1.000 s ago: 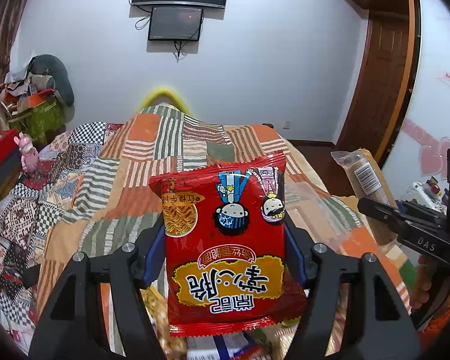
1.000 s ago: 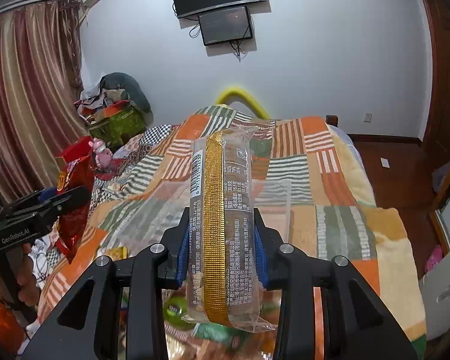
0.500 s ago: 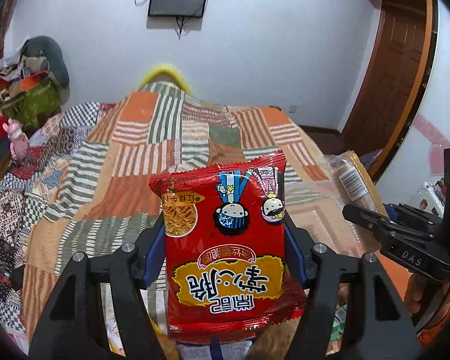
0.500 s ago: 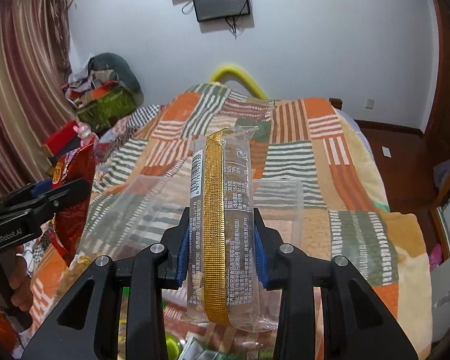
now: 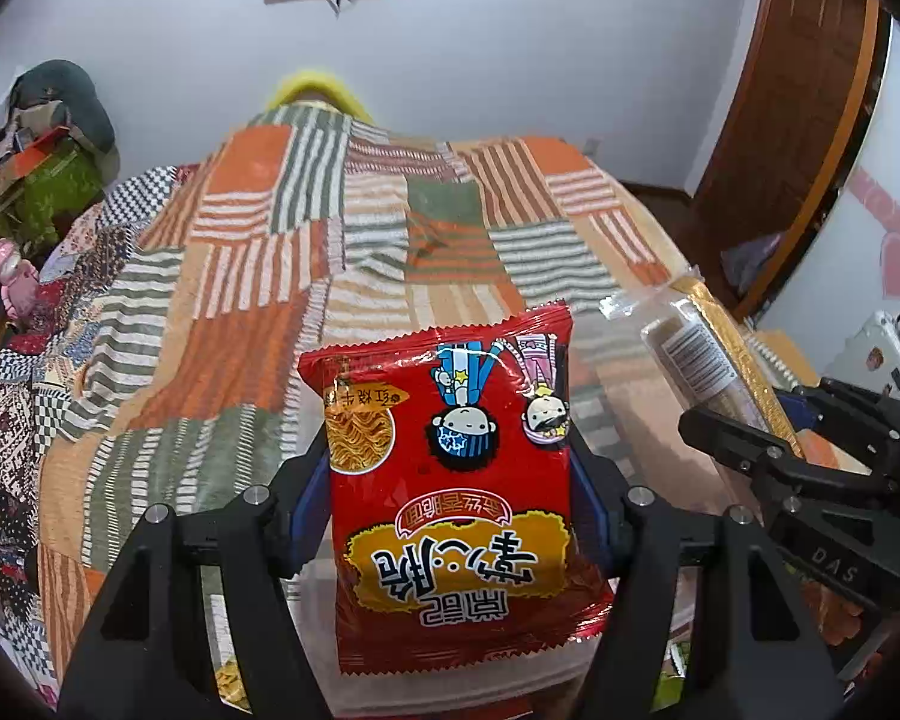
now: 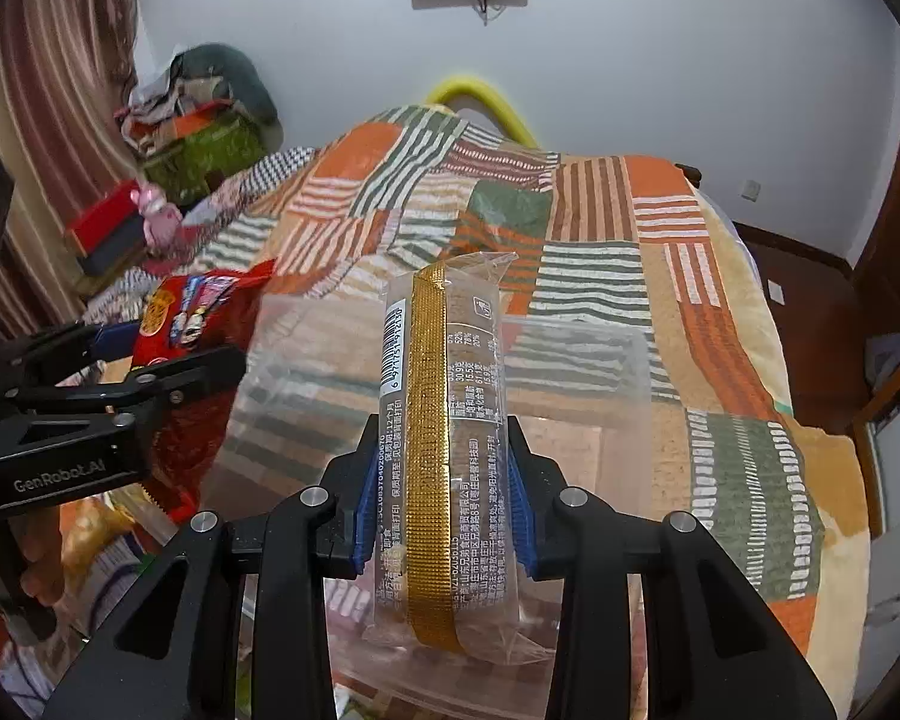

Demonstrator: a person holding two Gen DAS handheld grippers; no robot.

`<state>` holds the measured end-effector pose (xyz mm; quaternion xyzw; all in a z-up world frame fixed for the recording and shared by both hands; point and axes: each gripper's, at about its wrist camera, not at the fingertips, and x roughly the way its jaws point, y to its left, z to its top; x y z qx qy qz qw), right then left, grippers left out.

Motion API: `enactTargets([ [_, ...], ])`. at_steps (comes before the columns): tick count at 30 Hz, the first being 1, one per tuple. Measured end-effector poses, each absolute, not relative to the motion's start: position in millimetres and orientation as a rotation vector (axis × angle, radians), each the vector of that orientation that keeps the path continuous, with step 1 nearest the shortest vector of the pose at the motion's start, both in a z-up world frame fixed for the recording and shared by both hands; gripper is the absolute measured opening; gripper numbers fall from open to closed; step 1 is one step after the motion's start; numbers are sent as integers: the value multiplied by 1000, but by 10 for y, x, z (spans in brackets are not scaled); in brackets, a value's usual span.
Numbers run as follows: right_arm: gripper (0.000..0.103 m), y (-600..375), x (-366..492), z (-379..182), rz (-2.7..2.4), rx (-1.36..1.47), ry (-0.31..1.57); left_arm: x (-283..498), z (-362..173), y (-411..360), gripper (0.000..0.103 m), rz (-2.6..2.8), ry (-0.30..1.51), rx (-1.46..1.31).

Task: Organize snacks
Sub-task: 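Carry the red bag and biscuit roll into the clear box, open both tools, then grasp the cream-puff pack with the left tool while the right tool grasps the orange-puff bag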

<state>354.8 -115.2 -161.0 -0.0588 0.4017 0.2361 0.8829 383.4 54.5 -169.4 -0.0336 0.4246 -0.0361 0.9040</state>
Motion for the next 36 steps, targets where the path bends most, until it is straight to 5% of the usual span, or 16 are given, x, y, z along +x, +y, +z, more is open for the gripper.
enactTargets([
  [8,33,-1125,3556,-1621,471,-156,838,3866,-1826,535,70,-79,936,-66],
  [13,47,-1116,3492,-1530,478,-161,810,3793,-1704,523,73,-80,903,-54],
  [26,51,-1393,3152,-1195,484,-105,724,3143,-1065,695,85,-68,746,-47],
  [36,56,-1702,2724,-1193,438,-135,709,2533,-1123,1051,89,-6,770,-33],
])
